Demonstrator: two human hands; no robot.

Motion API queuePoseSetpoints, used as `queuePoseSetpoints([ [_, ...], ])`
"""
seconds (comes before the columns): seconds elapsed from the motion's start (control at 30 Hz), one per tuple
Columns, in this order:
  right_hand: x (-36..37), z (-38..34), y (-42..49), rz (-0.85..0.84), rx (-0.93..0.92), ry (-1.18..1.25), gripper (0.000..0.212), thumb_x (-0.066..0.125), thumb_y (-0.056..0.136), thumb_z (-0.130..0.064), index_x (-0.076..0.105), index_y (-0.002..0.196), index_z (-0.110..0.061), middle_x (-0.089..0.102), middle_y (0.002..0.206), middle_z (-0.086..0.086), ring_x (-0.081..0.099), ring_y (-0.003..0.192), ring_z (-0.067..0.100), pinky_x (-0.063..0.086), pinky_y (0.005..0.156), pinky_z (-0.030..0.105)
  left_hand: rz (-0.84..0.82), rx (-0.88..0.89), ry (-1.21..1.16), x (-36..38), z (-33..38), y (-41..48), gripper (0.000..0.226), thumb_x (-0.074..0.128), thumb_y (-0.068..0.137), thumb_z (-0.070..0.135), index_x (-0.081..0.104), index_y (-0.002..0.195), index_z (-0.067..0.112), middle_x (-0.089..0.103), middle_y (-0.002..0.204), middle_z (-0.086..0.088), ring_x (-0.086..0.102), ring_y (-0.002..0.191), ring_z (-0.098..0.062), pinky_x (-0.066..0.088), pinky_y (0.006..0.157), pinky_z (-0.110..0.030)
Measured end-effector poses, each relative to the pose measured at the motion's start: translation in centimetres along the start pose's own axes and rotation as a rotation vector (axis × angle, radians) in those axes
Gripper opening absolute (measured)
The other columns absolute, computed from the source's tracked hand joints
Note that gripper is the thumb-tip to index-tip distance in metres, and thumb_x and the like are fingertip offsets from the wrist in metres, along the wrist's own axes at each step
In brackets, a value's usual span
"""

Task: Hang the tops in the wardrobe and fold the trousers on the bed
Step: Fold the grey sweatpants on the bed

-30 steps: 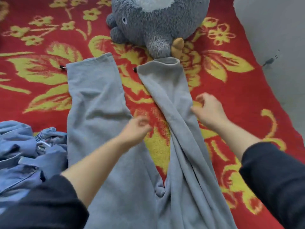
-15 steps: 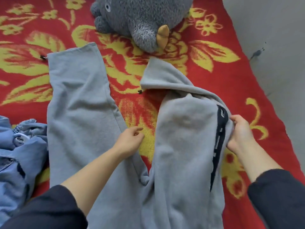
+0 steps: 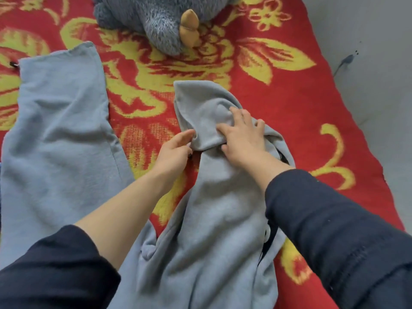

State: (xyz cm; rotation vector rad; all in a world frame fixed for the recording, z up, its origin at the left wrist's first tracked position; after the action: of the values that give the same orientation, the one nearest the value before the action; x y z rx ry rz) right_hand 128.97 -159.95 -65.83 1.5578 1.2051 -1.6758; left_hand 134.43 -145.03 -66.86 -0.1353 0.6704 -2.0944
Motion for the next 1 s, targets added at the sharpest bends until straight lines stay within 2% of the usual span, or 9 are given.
queuePoseSetpoints([
  [0.03, -0.2, 0.1, 0.6, -0.002, 0.029, 0.144, 0.016, 0.051, 0.094, -0.027, 0.06, 0.106, -0.028, 0.037, 0.144, 0.004, 0.016, 0.144, 0.024, 0.02, 0.109, 0.053, 0.046, 0.003, -0.039, -0.2, 0.2, 0.2, 0.048, 0.039, 0.094, -0.006, 0.052, 0.131, 0.021, 0.058, 0.117, 0.01, 0.059, 0.094, -0.001, 0.046, 0.064, -0.009],
  [0.1, -1.0, 1.1, 1.0, 0.036, 0.105, 0.611, 0.023, 0.045, 0.098, -0.025, 0.057, 0.079, -0.022, 0.058, 0.098, -0.003, 0.046, 0.123, 0.022, 0.034, 0.1, 0.043, 0.183, -0.018, -0.086, -1.0, 0.4, 0.7, 0.043, 0.039, 0.094, -0.005, 0.05, 0.128, 0.019, 0.059, 0.118, 0.005, 0.057, 0.077, -0.001, 0.047, 0.058, -0.013],
  [0.27, -4.1, 4.4, -1.6, -0.302, 0.254, 1.743, 0.033, 0.051, 0.097, -0.027, 0.066, 0.118, -0.005, 0.069, 0.111, 0.015, 0.065, 0.104, 0.024, 0.05, 0.095, 0.036, 0.137, -0.136, -0.315, -0.8, 1.9, 1.8, 0.064, 0.042, 0.079, -0.012, 0.042, 0.138, 0.013, 0.053, 0.125, -0.002, 0.057, 0.1, -0.013, 0.049, 0.088, -0.03],
  [0.4, -6.5, 5.9, -4.5, -0.621, 0.093, 1.836, 0.048, 0.061, 0.086, -0.018, 0.056, 0.13, 0.0, 0.059, 0.117, 0.021, 0.057, 0.109, 0.032, 0.049, 0.096, 0.041, -0.283, -0.102, -0.29, 2.4, 3.9, 1.5, 0.094, 0.039, 0.071, -0.017, 0.023, 0.148, 0.034, 0.034, 0.15, -0.002, 0.049, 0.122, -0.022, 0.052, 0.074, -0.031],
  [0.5, -8.0, 7.1, -4.9, -0.633, 0.098, 1.913, 0.05, 0.056, 0.081, -0.011, 0.056, 0.128, 0.004, 0.058, 0.114, 0.022, 0.057, 0.105, 0.033, 0.046, 0.096, 0.042, -0.647, 0.009, -0.016, 4.5, 5.6, 0.0, 0.098, 0.047, 0.075, -0.016, 0.024, 0.145, 0.05, 0.05, 0.138, -0.004, 0.059, 0.104, -0.021, 0.05, 0.066, -0.034],
  [0.6, -9.9, 8.2, -4.8, -0.579, 0.128, 1.959, 0.039, 0.055, 0.077, -0.012, 0.066, 0.114, -0.002, 0.063, 0.095, 0.016, 0.063, 0.083, 0.026, 0.051, 0.078, 0.034, -0.778, 0.038, 0.119, 5.1, 7.8, -1.7, 0.086, 0.05, 0.073, -0.012, 0.038, 0.139, 0.042, 0.066, 0.114, 0.005, 0.064, 0.097, -0.014, 0.052, 0.073, -0.028],
  [0.8, -13.7, 8.1, -4.2, -0.453, 0.057, 2.12, 0.033, 0.049, 0.086, -0.014, 0.066, 0.114, -0.007, 0.063, 0.085, 0.012, 0.062, 0.078, 0.021, 0.05, 0.075, 0.03, -0.829, 0.203, 0.446, 5.7, 11.7, -4.2, 0.049, 0.054, 0.08, -0.016, 0.062, 0.068, 0.03, 0.057, 0.061, 0.023, 0.049, 0.059, 0.004, 0.042, 0.06, -0.013],
  [0.9, -14.6, 8.4, -3.7, -0.383, 0.069, 2.197, 0.026, 0.052, 0.093, -0.021, 0.059, 0.113, -0.008, 0.061, 0.096, 0.013, 0.06, 0.09, 0.022, 0.049, 0.09, 0.033, -0.94, 0.136, 0.306, 6.0, 12.5, -5.0, 0.032, 0.064, 0.087, 0.004, 0.07, 0.103, 0.031, 0.069, 0.103, 0.018, 0.062, 0.097, 0.004, 0.048, 0.086, -0.017],
  [1.0, -14.4, 9.7, -3.5, -0.3, 0.155, 2.18, 0.024, 0.049, 0.096, -0.025, 0.061, 0.11, -0.01, 0.062, 0.1, 0.014, 0.06, 0.096, 0.024, 0.049, 0.096, 0.035, -0.823, 0.077, 0.116, 5.3, 12.3, -3.7, 0.052, 0.066, 0.084, 0.041, 0.049, 0.133, 0.036, 0.051, 0.138, 0.018, 0.044, 0.13, -0.004, 0.036, 0.111, -0.038],
])
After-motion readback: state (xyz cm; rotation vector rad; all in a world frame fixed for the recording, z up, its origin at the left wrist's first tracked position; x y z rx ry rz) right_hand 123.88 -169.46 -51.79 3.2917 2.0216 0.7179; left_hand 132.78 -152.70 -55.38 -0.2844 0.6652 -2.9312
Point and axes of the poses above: each hand's wrist, its own y-axis towards the middle knuckle, its own x-axis out of the palm, z = x × y, the point moved 4 cm from there along y, towards the middle knuckle
